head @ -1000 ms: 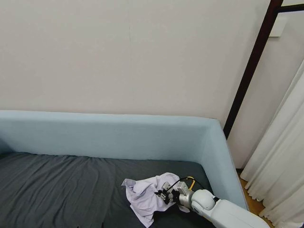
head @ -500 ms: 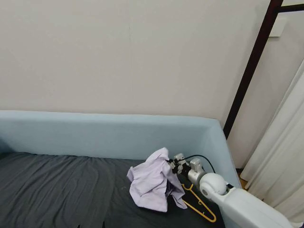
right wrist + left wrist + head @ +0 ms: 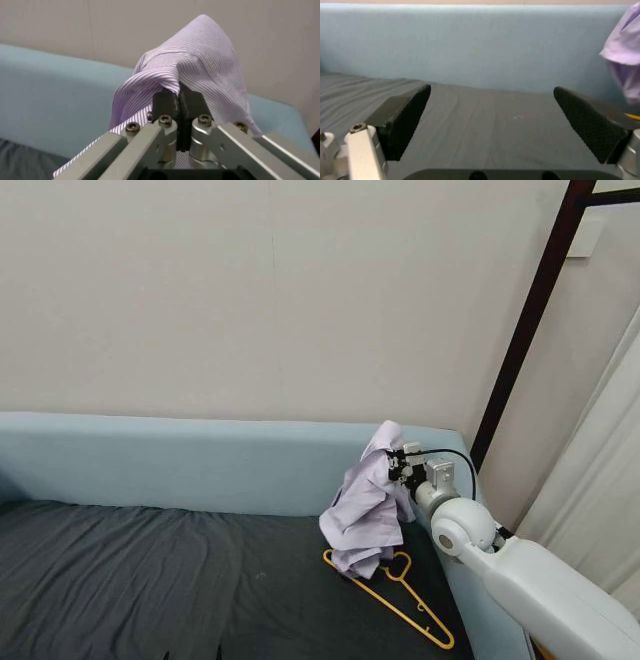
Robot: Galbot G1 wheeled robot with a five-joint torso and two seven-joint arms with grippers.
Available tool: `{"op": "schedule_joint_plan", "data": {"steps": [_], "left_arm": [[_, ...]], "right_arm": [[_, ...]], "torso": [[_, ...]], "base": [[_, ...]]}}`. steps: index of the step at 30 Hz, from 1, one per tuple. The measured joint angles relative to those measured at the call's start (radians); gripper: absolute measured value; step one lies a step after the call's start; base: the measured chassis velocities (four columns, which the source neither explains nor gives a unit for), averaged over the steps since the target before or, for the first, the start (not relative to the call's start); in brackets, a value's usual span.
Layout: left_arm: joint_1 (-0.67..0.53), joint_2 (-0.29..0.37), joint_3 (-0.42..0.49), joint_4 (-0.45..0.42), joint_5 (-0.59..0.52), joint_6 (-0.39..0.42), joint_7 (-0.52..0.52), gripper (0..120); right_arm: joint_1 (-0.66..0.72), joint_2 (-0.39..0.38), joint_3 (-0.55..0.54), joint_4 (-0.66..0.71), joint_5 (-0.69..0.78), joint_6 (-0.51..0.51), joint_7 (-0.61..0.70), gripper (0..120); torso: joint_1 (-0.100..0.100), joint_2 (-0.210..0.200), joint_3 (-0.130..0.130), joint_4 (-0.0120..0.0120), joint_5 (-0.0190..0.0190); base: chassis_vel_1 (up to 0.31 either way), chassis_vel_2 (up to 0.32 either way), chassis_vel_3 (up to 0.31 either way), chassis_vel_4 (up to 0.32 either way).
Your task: Pick up the clothes from the sofa and hang them on the clothes hanger.
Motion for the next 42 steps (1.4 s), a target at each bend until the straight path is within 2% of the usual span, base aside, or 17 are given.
{"op": "schedule_joint_plan", "data": {"steps": [5,7,8,9,12,13,15,16,19,21,23,26,29,33,37,42], "left_arm": [[-0.001,0.001,0.0,0.01,-0.001,-0.008,0.0,96],[-0.005,0.002,0.001,0.025,-0.003,-0.016,-0.001,96],[-0.005,0.002,0.001,0.025,-0.003,-0.016,-0.001,96],[-0.007,0.0,0.002,0.034,-0.002,-0.019,-0.001,96],[-0.005,-0.004,0.001,0.036,-0.001,-0.02,-0.001,96],[-0.005,-0.004,0.001,0.036,-0.001,-0.02,-0.001,96],[0.0,-0.004,-0.004,0.035,-0.001,-0.02,-0.002,96],[0.0,-0.004,-0.004,0.035,-0.001,-0.02,-0.002,96],[0.005,-0.005,-0.007,0.035,-0.001,-0.02,-0.001,96],[0.005,-0.006,-0.007,0.035,-0.001,-0.02,-0.001,96],[0.006,-0.006,-0.008,0.031,0.0,-0.02,-0.001,96],[0.007,-0.006,-0.011,0.027,-0.001,-0.018,-0.001,96],[0.009,-0.004,-0.015,0.024,-0.001,-0.018,-0.001,96],[0.013,-0.004,-0.021,0.024,-0.003,-0.019,-0.001,96],[0.008,-0.006,-0.021,0.035,-0.006,-0.022,-0.002,96],[-0.002,-0.011,-0.011,0.045,-0.003,-0.02,-0.002,96]], "right_arm": [[-0.023,-0.023,0.01,0.049,-0.068,0.004,0.029,0],[-0.133,-0.067,-0.041,0.088,-0.181,0.034,0.012,0],[-0.133,-0.067,-0.041,0.088,-0.181,0.034,0.012,0],[-0.196,-0.066,-0.078,0.071,-0.242,0.054,-0.002,0],[-0.362,0.04,-0.171,-0.059,-0.344,0.09,-0.004,0],[-0.362,0.04,-0.171,-0.059,-0.344,0.09,-0.004,0],[-0.432,0.12,-0.204,-0.082,-0.343,0.071,0.03,0],[-0.432,0.12,-0.204,-0.082,-0.343,0.071,0.03,0],[-0.479,0.218,-0.264,-0.072,-0.305,0.037,0.113,0],[-0.484,0.24,-0.281,-0.066,-0.293,0.03,0.136,0],[-0.477,0.302,-0.309,-0.057,-0.265,0.023,0.185,0],[-0.421,0.366,-0.322,-0.05,-0.235,0.027,0.229,0],[-0.362,0.395,-0.328,-0.047,-0.223,0.037,0.247,0],[-0.34,0.376,-0.343,-0.043,-0.226,0.049,0.231,0],[-0.452,0.281,-0.358,-0.032,-0.293,0.063,0.159,0],[-0.542,0.226,-0.333,-0.054,-0.396,0.077,0.102,0]], "torso": [[0.0,0.0,0.0,0.001,-0.0003],[0.0,0.0,0.0,-0.0003,-0.0001],[0.0,0.0,0.0,-0.0003,-0.0001],[0.0,0.0,0.0,-0.0003,0.0],[0.0,0.0,0.0,0.0,0.0003],[0.0,0.0,0.0,0.0,0.0003],[0.0,0.0,0.0,0.0002,-0.0002],[0.0,0.0,0.0,0.0002,-0.0002],[0.0,0.0,0.0,0.0003,-0.0001],[0.0,0.0,0.0,0.0004,-0.0003],[0.0,0.0,0.0,0.0001,-0.0005],[0.0,0.0,0.0,0.0003,-0.0005],[0.0,0.0,0.0,0.0005,-0.0003],[0.0,0.0,0.0,0.0006,-0.0001],[0.0,0.0,0.0,-0.0003,0.0002],[0.0,0.0,0.0,-0.0001,0.0002]], "base": [[0.0,0.0,0.0,0.0],[0.0,0.0,0.0,0.0],[0.0,0.0,0.0,0.0],[0.0,0.0,0.0,0.0],[0.0,0.0,0.0,0.0],[0.0,0.0,0.0,0.0],[0.0,0.0,0.0,0.0],[0.0,0.0,0.0,0.0],[0.0,0.0,0.0,0.0],[0.0,0.0,0.0,0.0],[0.0,0.0,0.0,0.0],[0.0,0.0,0.0,0.0],[0.0,0.0,0.0,0.0],[0.0,0.0,0.0,0.0],[0.0,0.0,0.0,0.0],[0.0,0.0,0.0,0.0]]}}
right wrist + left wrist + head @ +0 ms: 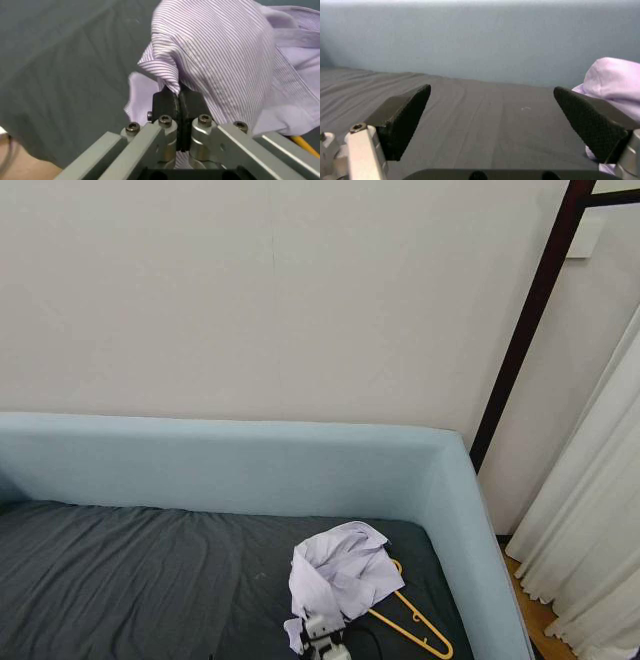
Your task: Pick up the clothes from the sofa and hang them on the clothes hanger.
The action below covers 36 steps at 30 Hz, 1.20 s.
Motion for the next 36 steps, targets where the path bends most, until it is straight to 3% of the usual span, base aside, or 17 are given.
{"op": "schedule_joint_plan", "data": {"steps": [4,8,10,12,16,22,24,25,29,33,36], "left_arm": [[0.0,-0.001,0.003,-0.002,0.004,0.003,0.0,96],[0.004,-0.001,0.0,-0.007,0.005,0.003,0.0,96],[0.005,0.001,-0.002,-0.006,0.006,0.003,0.0,96],[0.005,0.001,-0.002,-0.006,0.006,0.003,0.0,96],[-0.005,0.007,0.004,0.009,0.008,0.01,-0.009,97],[-0.01,0.013,0.009,0.009,0.009,0.018,-0.013,98],[-0.011,0.019,0.009,0.006,0.007,0.018,-0.014,98],[-0.011,0.019,0.009,0.006,0.007,0.018,-0.014,98],[-0.015,0.027,0.013,-0.002,-0.016,0.024,-0.014,98],[-0.021,0.034,0.017,-0.01,-0.049,0.043,-0.012,98],[-0.024,0.04,0.02,-0.015,-0.066,0.055,-0.01,98]], "right_arm": [[-0.016,-0.023,0.026,-0.012,-0.035,-0.026,-0.015,0],[-0.042,-0.049,0.055,0.006,-0.053,-0.036,-0.017,14],[-0.098,-0.079,0.098,0.081,-0.043,-0.048,-0.039,25],[-0.105,-0.082,0.103,0.087,-0.043,-0.049,-0.04,25],[-0.283,-0.144,0.206,0.183,-0.108,-0.027,-0.075,47],[-0.343,-0.166,0.324,0.234,-0.045,-0.01,-0.08,65],[-0.322,-0.166,0.432,0.27,0.101,-0.019,-0.08,73],[-0.322,-0.166,0.432,0.27,0.101,-0.019,-0.08,73],[-0.212,-0.187,0.57,0.29,0.421,-0.103,-0.118,94],[-0.092,-0.173,0.617,0.204,0.586,-0.169,-0.154,100],[-0.032,-0.174,0.624,0.104,0.599,-0.195,-0.277,100]], "torso": [[0.0,0.0,0.0,0.0004,-0.0001],[0.0,0.0,0.0,0.0004,0.0001],[0.0,0.0,0.0,0.0005,0.0],[0.0,0.0,0.0,0.0006,0.0001],[0.0,0.0,0.0,0.0,-0.0002],[0.0,0.0,0.0,0.0001,-0.0001],[0.0,0.0,0.0,0.0003,0.0001],[0.0,0.0,0.0,0.0003,0.0001],[0.0,0.0,0.0,0.0005,-0.0001],[0.0,0.0,0.0,0.0004,-0.0001],[0.0,0.0,0.0,0.0006,-0.0002]], "base": [[0.0,0.0,0.0,0.0],[0.0,0.0,0.0,0.0],[0.0,0.0,0.0,0.0],[0.0,0.0,0.0,0.0],[0.0,0.0,0.0,0.0],[0.0,0.0,0.0,0.0],[0.0,0.0,0.0,0.0],[0.0,0.0,0.0,0.0],[0.0,0.0,0.0,0.0],[0.0,0.0,0.0,0.0],[0.0,0.0,0.0,0.0]]}}
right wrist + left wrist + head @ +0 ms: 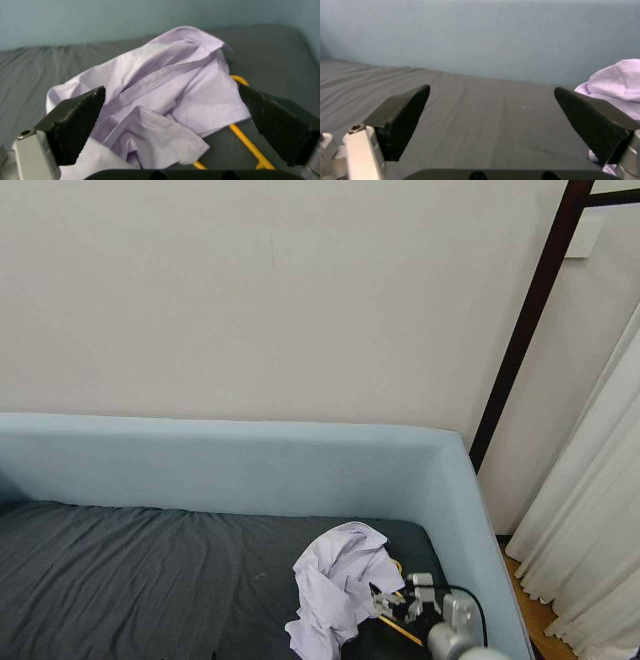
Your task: Pick up the clothes from the sofa and hang them on the clothes hanger.
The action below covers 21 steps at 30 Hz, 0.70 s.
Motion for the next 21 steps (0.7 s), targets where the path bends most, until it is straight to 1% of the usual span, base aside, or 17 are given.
{"op": "schedule_joint_plan", "data": {"steps": [1,3,4,7,8,9,11,14,15,18,19,20,21], "left_arm": [[-0.002,0.007,0.002,-0.002,-0.014,0.007,0.001,98],[-0.009,0.021,0.009,-0.003,-0.047,0.019,0.005,97],[-0.009,0.021,0.009,-0.003,-0.047,0.019,0.005,97],[-0.021,0.034,0.024,-0.007,-0.127,0.047,0.019,97],[-0.021,0.034,0.024,-0.007,-0.127,0.047,0.019,97],[-0.027,0.038,0.032,-0.01,-0.161,0.058,0.023,97],[-0.04,0.044,0.042,-0.011,-0.207,0.075,0.031,97],[-0.068,0.073,0.056,-0.011,-0.264,0.103,0.042,97],[-0.068,0.073,0.056,-0.011,-0.264,0.103,0.042,97],[-0.105,0.123,0.079,-0.006,-0.314,0.143,0.046,97],[-0.119,0.143,0.092,-0.003,-0.33,0.154,0.047,97],[-0.119,0.143,0.092,-0.003,-0.33,0.154,0.047,97],[-0.136,0.165,0.11,0.001,-0.347,0.166,0.047,97]], "right_arm": [[0.04,-0.004,-0.001,-0.069,0.0,-0.029,-0.094,100],[0.118,0.015,-0.012,-0.183,0.022,-0.077,-0.159,100],[0.118,0.015,-0.012,-0.183,0.022,-0.077,-0.159,100],[0.237,0.094,-0.013,-0.358,0.035,-0.094,-0.18,100],[0.237,0.094,-0.013,-0.358,0.035,-0.094,-0.18,100],[0.277,0.125,-0.006,-0.428,0.034,-0.093,-0.19,100],[0.331,0.166,0.006,-0.525,0.033,-0.081,-0.2,100],[0.382,0.205,0.014,-0.639,0.028,-0.075,-0.214,100],[0.382,0.205,0.014,-0.639,0.028,-0.075,-0.214,100],[0.398,0.226,0.02,-0.708,0.02,-0.076,-0.237,100],[0.399,0.231,0.021,-0.72,0.017,-0.076,-0.242,99],[0.399,0.231,0.021,-0.72,0.017,-0.076,-0.242,99],[0.399,0.238,0.022,-0.733,0.012,-0.076,-0.252,98]], "torso": [[0.0,0.0,0.0,-0.0002,0.0002],[0.0,0.0,0.0,-0.0008,0.0],[0.0,0.0,0.0,-0.0008,0.0],[0.0,0.0,0.0,0.0002,0.0005],[0.0,0.0,0.0,0.0002,0.0005],[0.0,0.0,0.0,0.0004,-0.0001],[0.0,0.0,0.0,0.0003,0.0001],[0.0,0.0,0.0,-0.0003,-0.0002],[0.0,0.0,0.0,-0.0003,-0.0002],[0.0,0.0,0.0,-0.0003,-0.0001],[0.0,0.0,0.0,-0.0004,-0.0002],[0.0,0.0,0.0,-0.0004,-0.0002],[0.0,0.0,0.0,-0.0005,-0.0001]], "base": [[0.0,0.0,0.0,0.0],[0.0,0.0,0.0,0.0],[0.0,0.0,0.0,0.0],[0.0,0.0,0.0,0.0],[0.0,0.0,0.0,0.0],[0.0,0.0,0.0,0.0],[0.0,0.0,0.0,0.0],[0.0,0.0,0.0,0.0],[0.0,0.0,0.0,0.0],[0.0,0.0,0.0,0.0],[0.0,0.0,0.0,0.0],[0.0,0.0,0.0,0.0],[0.0,0.0,0.0,0.0]]}}
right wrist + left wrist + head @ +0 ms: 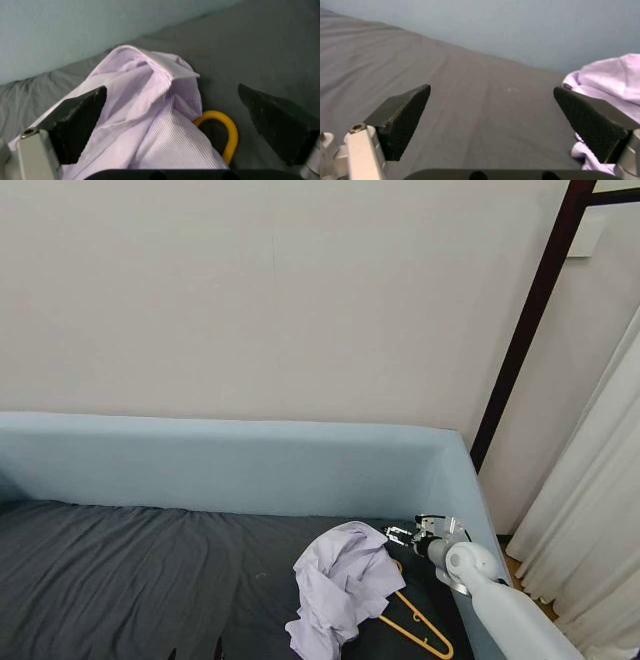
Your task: Pick up the clothes from the sofa and hang them on the clothes hanger.
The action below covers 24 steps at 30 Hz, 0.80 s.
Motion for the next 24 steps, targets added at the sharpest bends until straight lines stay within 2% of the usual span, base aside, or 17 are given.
{"op": "schedule_joint_plan", "data": {"steps": [3,6,7,10,11,14,19,22,24], "left_arm": [[-0.029,0.036,0.031,0.007,-0.031,0.018,0.002,97],[-0.13,0.124,0.112,0.029,-0.134,0.068,0.015,97],[-0.13,0.124,0.112,0.029,-0.134,0.068,0.015,97],[-0.234,0.203,0.198,0.044,-0.275,0.13,0.008,96],[-0.234,0.203,0.198,0.044,-0.275,0.13,0.008,96],[-0.353,0.252,0.289,0.087,-0.412,0.176,0.006,97],[-0.487,0.244,0.376,0.149,-0.508,0.193,0.008,98],[-0.579,0.214,0.432,0.197,-0.523,0.198,0.011,99],[-0.61,0.198,0.45,0.216,-0.531,0.203,0.011,99]], "right_arm": [[0.001,0.011,0.003,-0.02,-0.01,0.0,-0.015,93],[0.012,0.042,0.006,-0.064,-0.029,0.003,-0.029,79],[0.012,0.042,0.006,-0.064,-0.029,0.003,-0.029,79],[0.024,0.064,-0.003,-0.104,-0.059,0.018,-0.049,69],[0.024,0.064,-0.003,-0.104,-0.059,0.018,-0.049,69],[0.05,0.103,0.008,-0.174,-0.087,0.041,-0.063,63],[0.073,0.151,0.054,-0.252,-0.113,0.086,-0.081,50],[0.069,0.16,0.063,-0.257,-0.131,0.092,-0.089,35],[0.064,0.16,0.063,-0.251,-0.132,0.092,-0.09,32]], "torso": [[0.0,0.0,0.0,0.0003,-0.0001],[0.0,0.0,0.0,0.0005,0.0],[0.0,0.0,0.0,0.0005,0.0],[0.0,0.0,0.0,-0.0001,-0.0001],[0.0,0.0,0.0,-0.0001,-0.0001],[0.0,0.0,0.0,0.0003,-0.0002],[0.0,0.0,0.0,0.0005,-0.0001],[0.0,0.0,0.0,0.0003,0.0],[0.0,0.0,0.0,0.0,0.0003]], "base": [[0.0,0.0,0.0,0.0],[0.0,0.0,0.0,0.0],[0.0,0.0,0.0,0.0],[0.0,0.0,0.0,0.0],[0.0,0.0,0.0,0.0],[0.0,0.0,0.0,0.0],[0.0,0.0,0.0,0.0],[0.0,0.0,0.0,0.0],[0.0,0.0,0.0,0.0]]}}
